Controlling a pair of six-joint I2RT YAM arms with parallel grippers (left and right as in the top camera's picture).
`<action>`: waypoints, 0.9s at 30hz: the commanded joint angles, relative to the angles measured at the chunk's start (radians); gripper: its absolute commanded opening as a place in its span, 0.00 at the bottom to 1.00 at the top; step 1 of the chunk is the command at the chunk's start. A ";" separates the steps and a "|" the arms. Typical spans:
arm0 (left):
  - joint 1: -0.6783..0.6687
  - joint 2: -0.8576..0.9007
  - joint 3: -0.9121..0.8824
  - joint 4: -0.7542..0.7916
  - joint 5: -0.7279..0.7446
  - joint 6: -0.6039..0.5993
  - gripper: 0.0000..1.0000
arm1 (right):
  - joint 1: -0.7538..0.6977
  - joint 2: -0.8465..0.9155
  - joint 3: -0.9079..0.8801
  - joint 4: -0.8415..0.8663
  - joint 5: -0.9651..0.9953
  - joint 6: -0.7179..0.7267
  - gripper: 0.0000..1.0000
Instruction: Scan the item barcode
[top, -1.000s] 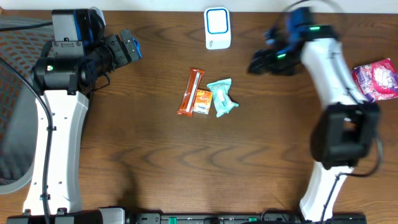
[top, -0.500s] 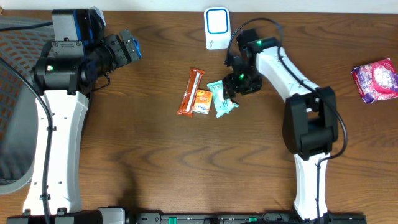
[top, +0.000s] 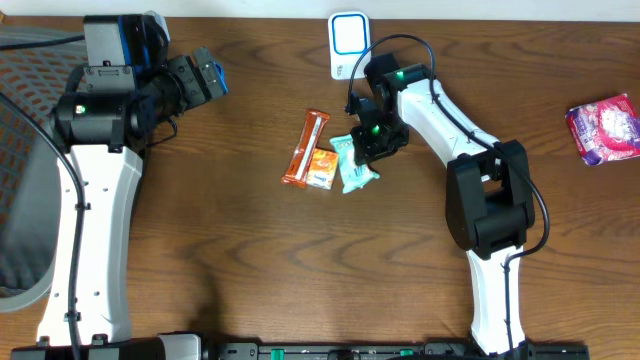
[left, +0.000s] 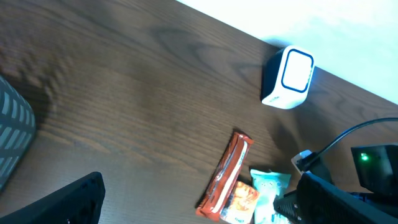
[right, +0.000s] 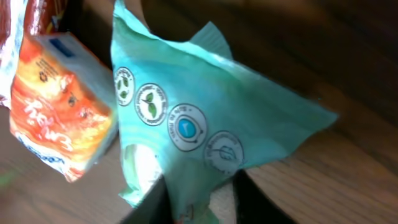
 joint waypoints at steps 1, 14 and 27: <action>0.003 0.005 -0.003 0.000 -0.003 0.009 0.98 | 0.021 0.020 -0.005 -0.003 -0.047 -0.014 0.33; 0.003 0.005 -0.003 0.000 -0.003 0.009 0.98 | 0.018 0.020 -0.016 -0.089 -0.040 0.012 0.47; 0.003 0.005 -0.003 0.000 -0.003 0.009 0.98 | -0.103 0.019 0.175 -0.295 -0.139 0.001 0.87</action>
